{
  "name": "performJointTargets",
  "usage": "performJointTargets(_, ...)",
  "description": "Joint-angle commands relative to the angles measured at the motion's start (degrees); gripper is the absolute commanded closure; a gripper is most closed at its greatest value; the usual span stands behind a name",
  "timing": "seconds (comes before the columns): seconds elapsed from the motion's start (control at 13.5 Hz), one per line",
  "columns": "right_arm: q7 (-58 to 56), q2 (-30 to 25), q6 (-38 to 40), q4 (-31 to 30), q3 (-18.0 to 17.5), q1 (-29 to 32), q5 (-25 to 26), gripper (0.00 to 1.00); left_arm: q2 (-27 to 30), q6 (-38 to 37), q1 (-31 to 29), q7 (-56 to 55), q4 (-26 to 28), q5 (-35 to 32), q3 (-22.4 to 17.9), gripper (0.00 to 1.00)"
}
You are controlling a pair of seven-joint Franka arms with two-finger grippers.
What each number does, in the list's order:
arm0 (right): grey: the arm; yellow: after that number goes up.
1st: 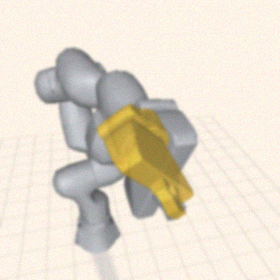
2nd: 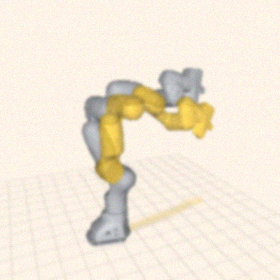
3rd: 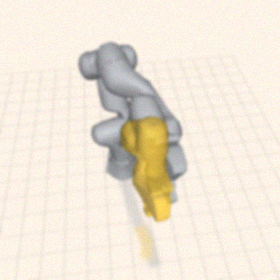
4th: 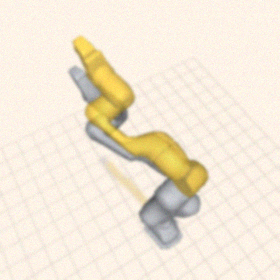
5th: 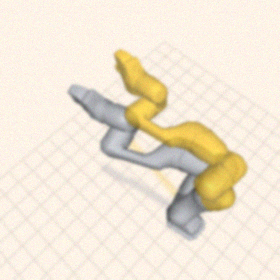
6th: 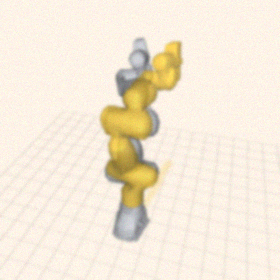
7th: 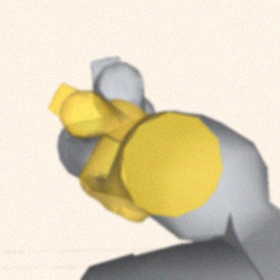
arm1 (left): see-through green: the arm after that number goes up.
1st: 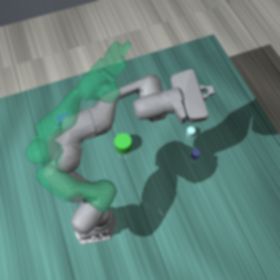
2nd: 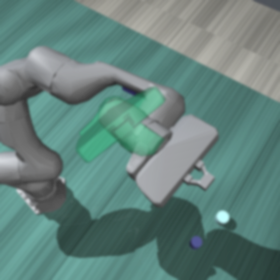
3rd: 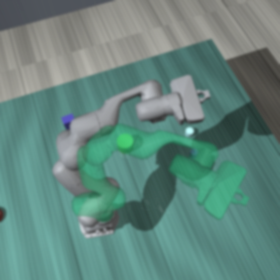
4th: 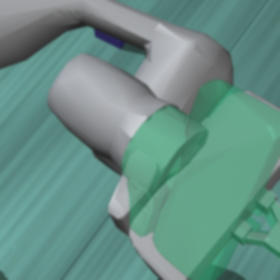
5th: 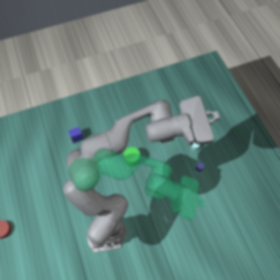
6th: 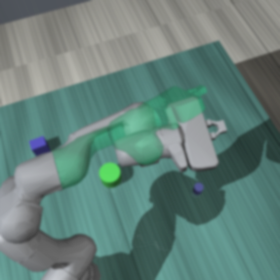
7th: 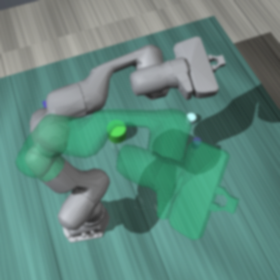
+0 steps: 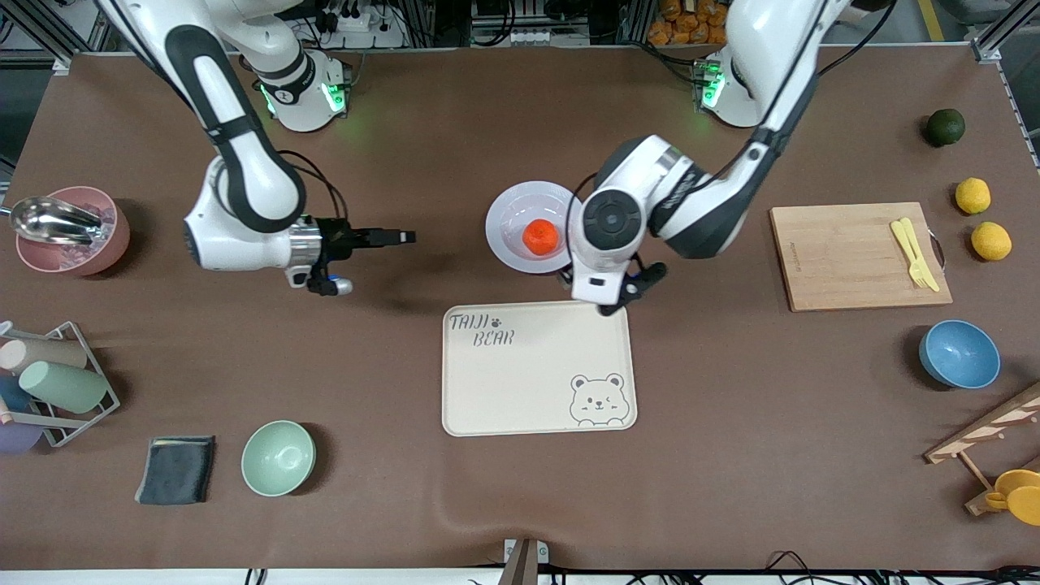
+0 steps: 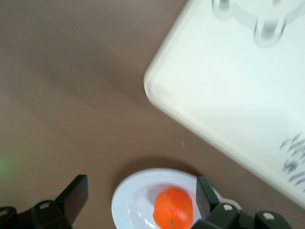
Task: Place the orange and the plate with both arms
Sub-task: 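Release the orange and withdraw the left gripper while the right gripper approaches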
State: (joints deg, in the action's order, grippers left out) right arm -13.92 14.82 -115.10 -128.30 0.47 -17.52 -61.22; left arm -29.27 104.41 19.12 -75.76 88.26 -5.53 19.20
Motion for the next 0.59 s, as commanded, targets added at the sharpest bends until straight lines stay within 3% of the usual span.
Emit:
performJointTargets(0.0,-0.85,2.05,-3.62,-0.28,0.58,-5.12,-7.47,0.00,3.24,-1.13,-4.60,2.26,-0.02,-4.91,0.22,0.00)
performJointTargets(0.15,-3.72,4.50,-8.28,-0.72,0.58,-9.18,-14.24,0.00,5.70,-1.13,-8.11,11.37,-0.11,-5.81,0.22,0.00)
performJointTargets(0.52,-13.32,9.43,-9.27,-1.51,0.58,-13.31,-28.31,0.00,11.86,-2.18,-16.38,29.85,-0.90,-5.54,0.57,0.00)
